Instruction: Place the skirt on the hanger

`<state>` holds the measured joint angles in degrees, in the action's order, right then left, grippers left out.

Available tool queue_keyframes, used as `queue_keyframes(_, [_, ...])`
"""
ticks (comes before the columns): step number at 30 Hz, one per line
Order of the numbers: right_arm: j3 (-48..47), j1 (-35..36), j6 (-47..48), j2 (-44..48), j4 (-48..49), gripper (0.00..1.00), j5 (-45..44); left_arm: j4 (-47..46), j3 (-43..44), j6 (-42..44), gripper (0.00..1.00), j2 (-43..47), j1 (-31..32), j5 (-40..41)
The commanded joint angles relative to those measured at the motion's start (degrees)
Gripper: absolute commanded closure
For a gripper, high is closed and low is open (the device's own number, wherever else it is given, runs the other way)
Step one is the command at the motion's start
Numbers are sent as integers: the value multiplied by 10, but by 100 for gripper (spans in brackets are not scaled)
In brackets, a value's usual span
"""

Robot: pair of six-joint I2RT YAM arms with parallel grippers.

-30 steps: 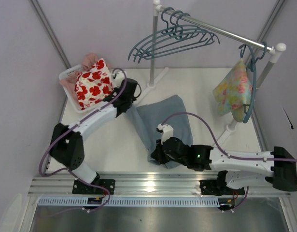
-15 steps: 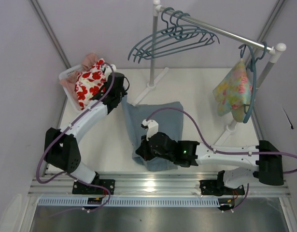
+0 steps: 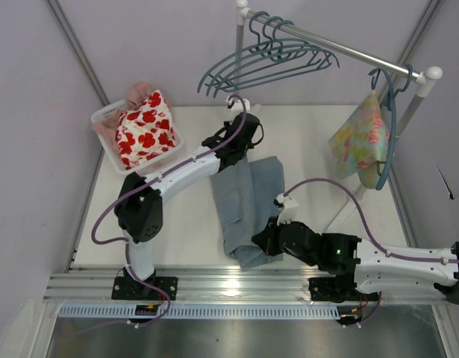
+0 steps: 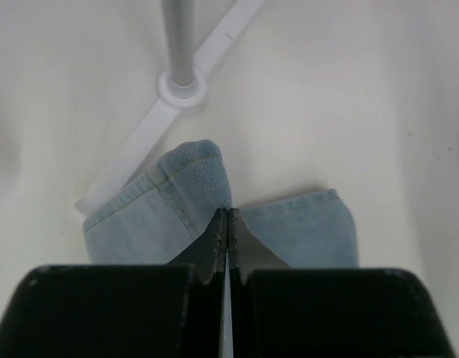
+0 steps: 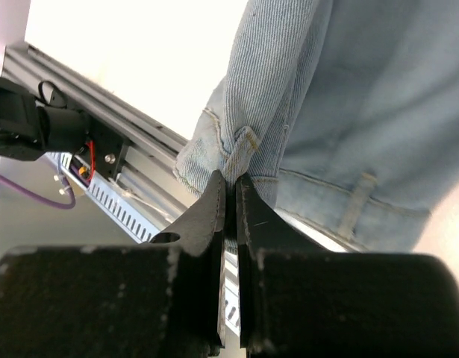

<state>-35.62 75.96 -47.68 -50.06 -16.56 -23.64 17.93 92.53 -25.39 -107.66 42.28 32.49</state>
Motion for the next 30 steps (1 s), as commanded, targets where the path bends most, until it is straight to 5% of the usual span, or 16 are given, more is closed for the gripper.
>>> queue_keyframes(1, [21, 18, -62, 60, -48, 100, -61, 12, 80, 3, 100, -33, 31, 38])
queue_keyframes(10, [35, 38, -185, 136, -230, 100, -144, 71, 202, -25, 100, -150, 69, 50])
queue_keyframes(28, [78, 45, -298, 174, -346, 100, -148, 76, 367, -31, 99, -324, 94, 31])
queue_keyframes(30, [72, 44, -304, 177, -359, 94, -154, 71, 363, -33, 96, -328, 93, 27])
